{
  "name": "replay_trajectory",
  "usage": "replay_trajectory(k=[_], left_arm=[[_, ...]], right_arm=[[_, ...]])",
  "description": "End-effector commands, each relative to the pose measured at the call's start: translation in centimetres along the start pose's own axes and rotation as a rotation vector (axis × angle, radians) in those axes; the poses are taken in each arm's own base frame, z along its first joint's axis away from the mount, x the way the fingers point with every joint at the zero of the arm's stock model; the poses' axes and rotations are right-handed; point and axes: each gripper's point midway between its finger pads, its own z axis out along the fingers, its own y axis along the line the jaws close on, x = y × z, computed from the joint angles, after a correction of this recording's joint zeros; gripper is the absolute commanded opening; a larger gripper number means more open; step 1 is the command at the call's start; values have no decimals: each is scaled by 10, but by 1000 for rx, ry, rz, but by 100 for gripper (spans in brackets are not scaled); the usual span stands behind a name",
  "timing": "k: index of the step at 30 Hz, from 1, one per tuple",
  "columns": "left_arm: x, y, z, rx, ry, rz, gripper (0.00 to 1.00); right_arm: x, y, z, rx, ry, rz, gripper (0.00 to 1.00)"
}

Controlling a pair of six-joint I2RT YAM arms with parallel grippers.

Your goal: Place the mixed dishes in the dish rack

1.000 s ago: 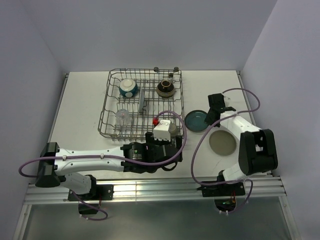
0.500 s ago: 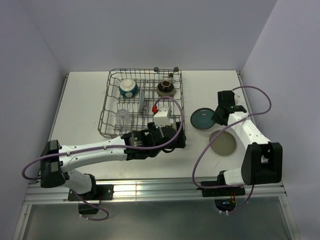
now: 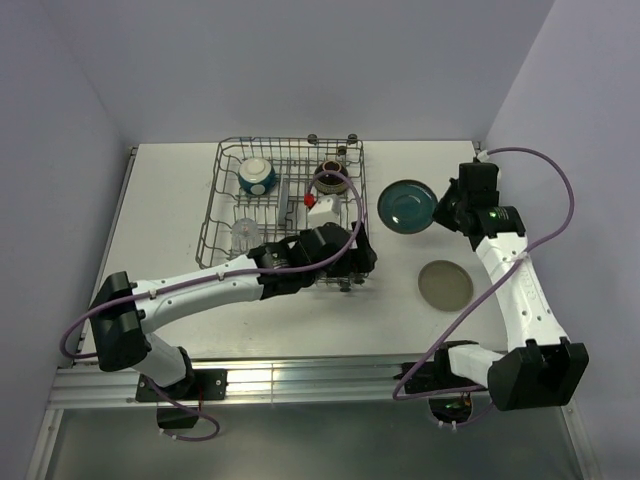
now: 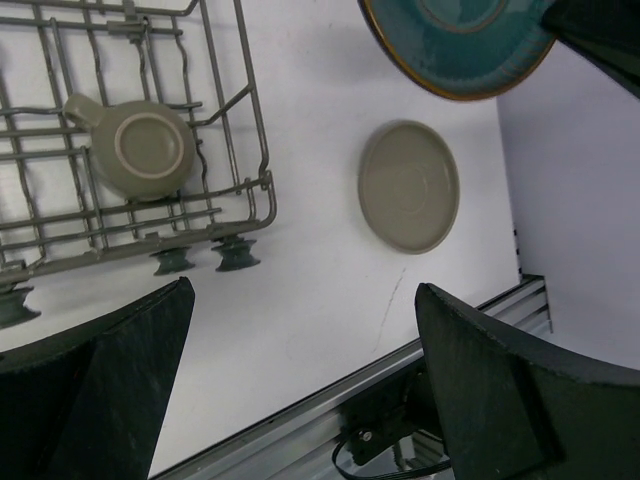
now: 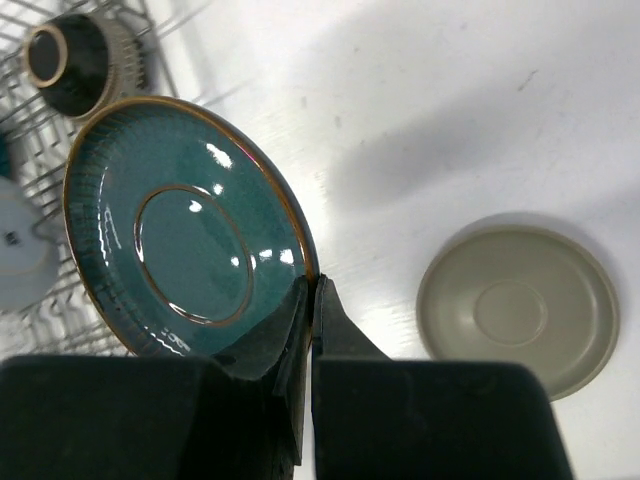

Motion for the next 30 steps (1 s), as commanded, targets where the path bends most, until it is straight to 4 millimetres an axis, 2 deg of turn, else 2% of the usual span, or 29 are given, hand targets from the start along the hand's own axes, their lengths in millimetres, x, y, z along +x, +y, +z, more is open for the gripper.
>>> replay_trajectory(k=[1,7,16,19,30], left_arm=[[-18,-21,4,100,-9,-56,99],[-36,-25,3,165,-22,-96,99],[-43,-11,11,172,-13,-135,99],[-48,-12,11,193,-17,-146,99],[-66,-15,4,275,-34,-191,99]], right_arm=[[-15,19,-28,-106,-38,6,0],[-7,36,-43,-217,-6,-6,0],[10,61,-64,-369,37,-7,0],[17,71,-68,-411,61,-13,0],[36,85,-78,-482,101,-36,0]])
